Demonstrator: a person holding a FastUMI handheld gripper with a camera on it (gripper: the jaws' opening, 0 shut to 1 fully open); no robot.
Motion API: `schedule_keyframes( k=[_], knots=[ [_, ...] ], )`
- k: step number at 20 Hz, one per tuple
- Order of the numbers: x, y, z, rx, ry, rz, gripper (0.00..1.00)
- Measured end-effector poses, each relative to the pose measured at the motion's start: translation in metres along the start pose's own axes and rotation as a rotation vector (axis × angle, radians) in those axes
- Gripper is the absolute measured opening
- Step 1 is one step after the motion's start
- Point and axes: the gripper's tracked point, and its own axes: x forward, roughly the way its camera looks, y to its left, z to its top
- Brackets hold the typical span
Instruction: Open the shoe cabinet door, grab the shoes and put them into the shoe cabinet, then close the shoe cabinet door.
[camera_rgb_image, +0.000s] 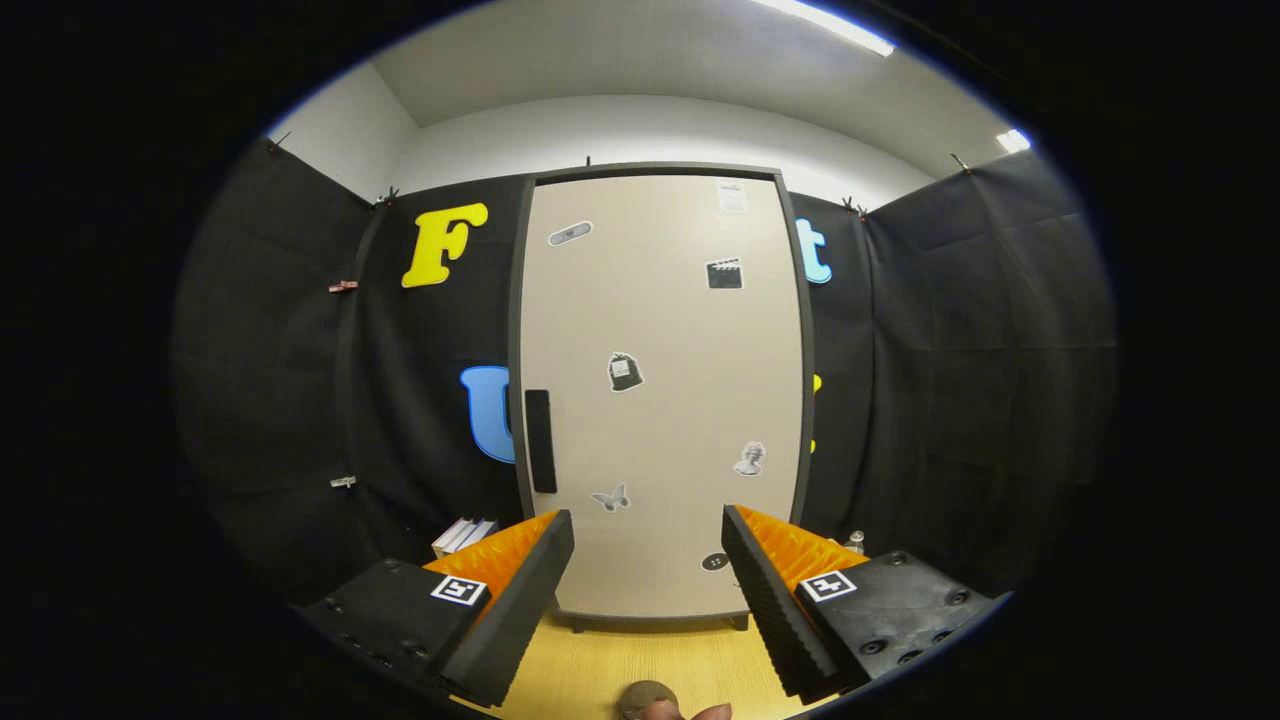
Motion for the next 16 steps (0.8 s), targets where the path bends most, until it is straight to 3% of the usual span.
schedule_keyframes(
  k=[12, 16],
  knots=[
    [0.122, 0.092, -0.005, 0.043, 0.002, 0.086, 0.98],
    [0.170, 0.114, -0.016, 0.009, 0.004, 0.071, 0.88]
  ],
)
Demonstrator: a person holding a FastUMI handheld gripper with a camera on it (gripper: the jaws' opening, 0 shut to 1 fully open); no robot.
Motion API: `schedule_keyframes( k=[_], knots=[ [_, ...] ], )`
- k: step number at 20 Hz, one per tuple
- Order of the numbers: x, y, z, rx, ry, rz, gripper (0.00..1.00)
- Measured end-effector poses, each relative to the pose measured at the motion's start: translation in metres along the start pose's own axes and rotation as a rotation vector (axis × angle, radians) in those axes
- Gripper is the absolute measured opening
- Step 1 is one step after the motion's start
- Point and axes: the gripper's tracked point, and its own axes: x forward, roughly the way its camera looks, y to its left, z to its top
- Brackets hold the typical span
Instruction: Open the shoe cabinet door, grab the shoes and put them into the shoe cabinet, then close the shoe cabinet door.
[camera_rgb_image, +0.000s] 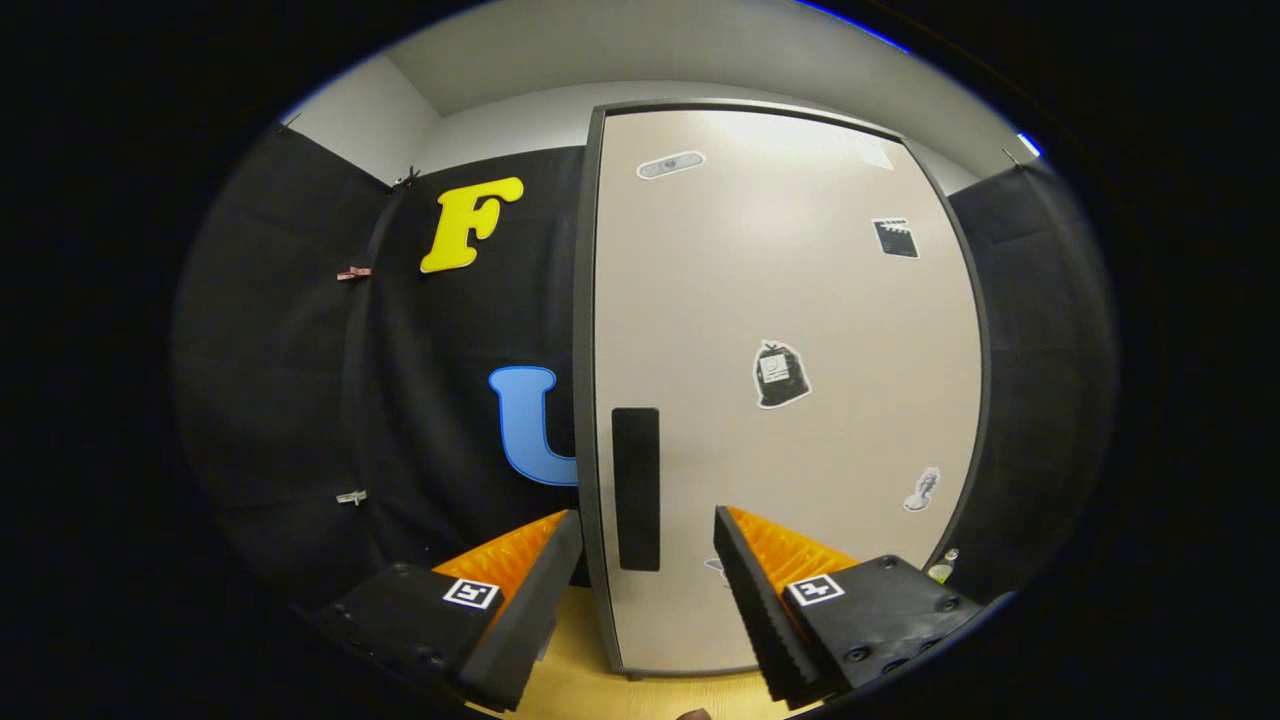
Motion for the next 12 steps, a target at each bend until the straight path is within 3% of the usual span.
schedule_keyframes(
  k=[1, 6, 7, 9, 12],
  knots=[
    [0.009, 0.003, -0.006, -0.008, 0.011, -0.006, 0.84],
    [0.043, 0.008, -0.021, -0.035, 0.021, -0.043, 0.81],
    [0.047, 0.008, -0.023, -0.034, 0.018, -0.052, 0.70],
    [0.054, 0.002, -0.021, -0.044, 0.006, -0.082, 0.67],
    [0.062, -0.003, -0.025, -0.024, 0.021, -0.095, 0.42]
  ],
)
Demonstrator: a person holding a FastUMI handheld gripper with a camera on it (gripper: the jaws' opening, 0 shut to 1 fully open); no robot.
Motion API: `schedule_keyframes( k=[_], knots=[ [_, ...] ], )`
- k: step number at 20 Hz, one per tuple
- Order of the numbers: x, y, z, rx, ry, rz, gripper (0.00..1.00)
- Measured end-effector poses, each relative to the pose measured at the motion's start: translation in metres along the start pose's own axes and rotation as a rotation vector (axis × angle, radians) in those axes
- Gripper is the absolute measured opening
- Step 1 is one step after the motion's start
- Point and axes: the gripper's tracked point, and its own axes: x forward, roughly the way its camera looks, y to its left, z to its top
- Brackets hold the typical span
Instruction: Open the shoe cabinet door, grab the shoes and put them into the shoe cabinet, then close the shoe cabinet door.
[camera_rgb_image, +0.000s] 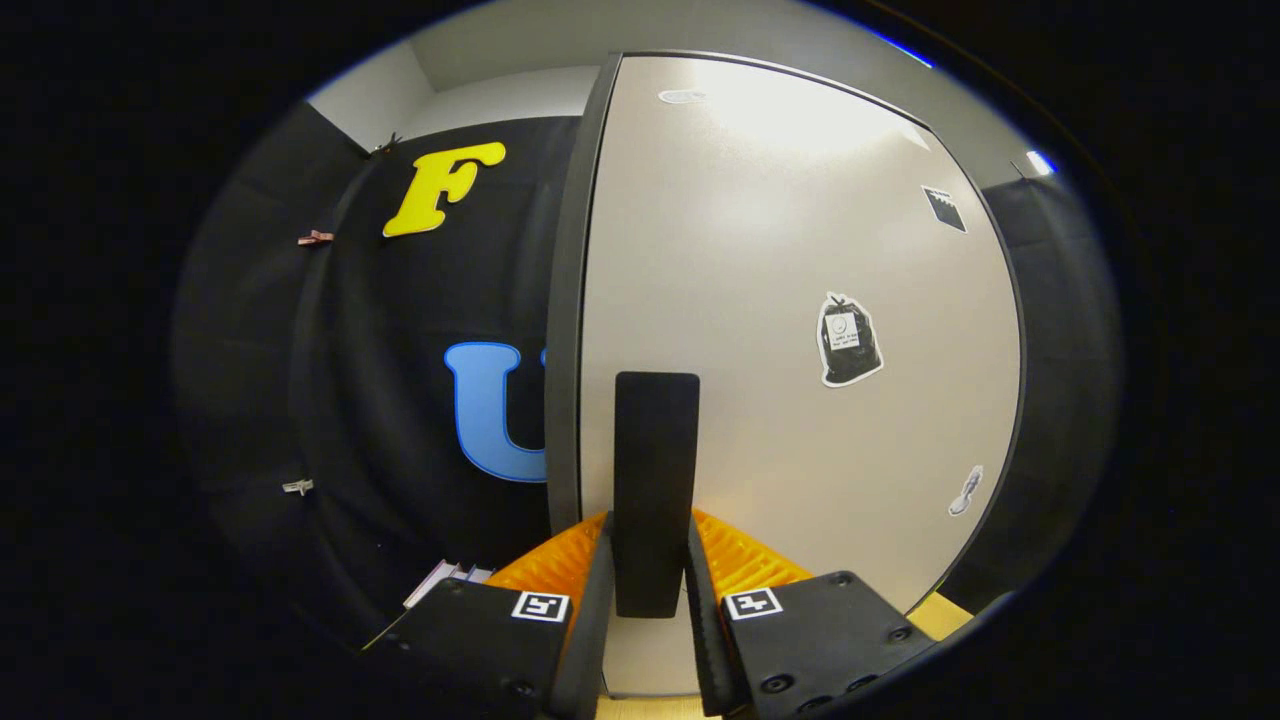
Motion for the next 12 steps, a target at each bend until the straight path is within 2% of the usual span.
schedule_keyframes(
  k=[8, 9, 10, 11, 12],
  knots=[
    [-0.0070, -0.0030, 0.0000, 0.024, 0.031, -0.006, 0.42],
    [-0.0029, -0.0026, -0.0013, 0.015, 0.030, 0.000, 0.32],
    [0.0013, -0.0032, -0.0012, 0.008, 0.035, 0.011, 0.32],
    [-0.0031, -0.0016, -0.0028, 0.012, 0.040, 0.021, 0.25],
    [-0.0057, -0.0015, -0.0036, 0.021, 0.047, 0.030, 0.25]
  ],
)
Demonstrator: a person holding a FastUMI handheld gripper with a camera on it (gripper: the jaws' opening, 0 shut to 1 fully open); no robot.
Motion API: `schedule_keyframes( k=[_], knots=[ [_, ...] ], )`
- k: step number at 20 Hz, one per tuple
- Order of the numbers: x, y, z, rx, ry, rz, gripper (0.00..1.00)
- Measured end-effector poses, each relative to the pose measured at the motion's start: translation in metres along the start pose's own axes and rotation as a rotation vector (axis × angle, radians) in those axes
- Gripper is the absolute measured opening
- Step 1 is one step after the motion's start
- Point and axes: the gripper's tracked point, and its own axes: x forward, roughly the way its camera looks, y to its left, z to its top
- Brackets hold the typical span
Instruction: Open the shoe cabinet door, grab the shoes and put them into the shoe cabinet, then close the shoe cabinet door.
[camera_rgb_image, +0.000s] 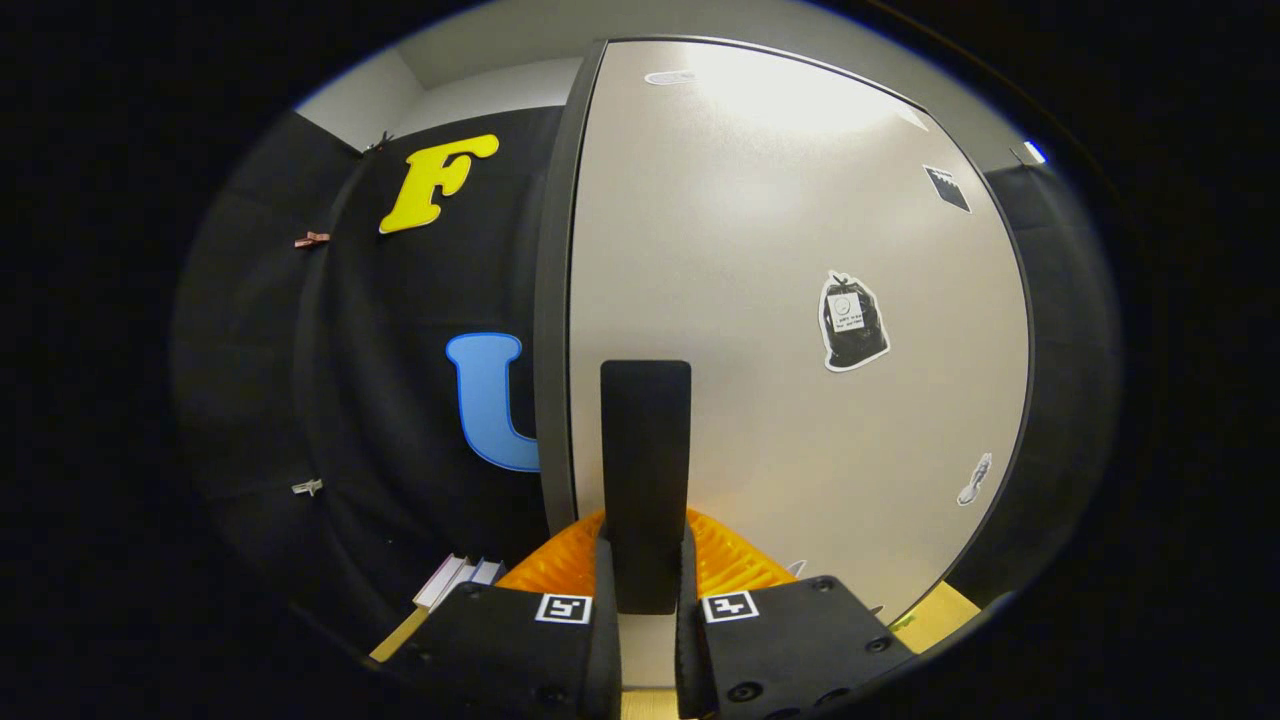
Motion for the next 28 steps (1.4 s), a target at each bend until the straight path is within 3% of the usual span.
schedule_keyframes(
  k=[16, 28],
  knots=[
    [-0.111, -0.022, 0.015, 0.066, -0.008, 0.146, 0.25],
    [-0.188, -0.094, 0.017, 0.069, -0.003, 0.120, 0.25]
  ],
)
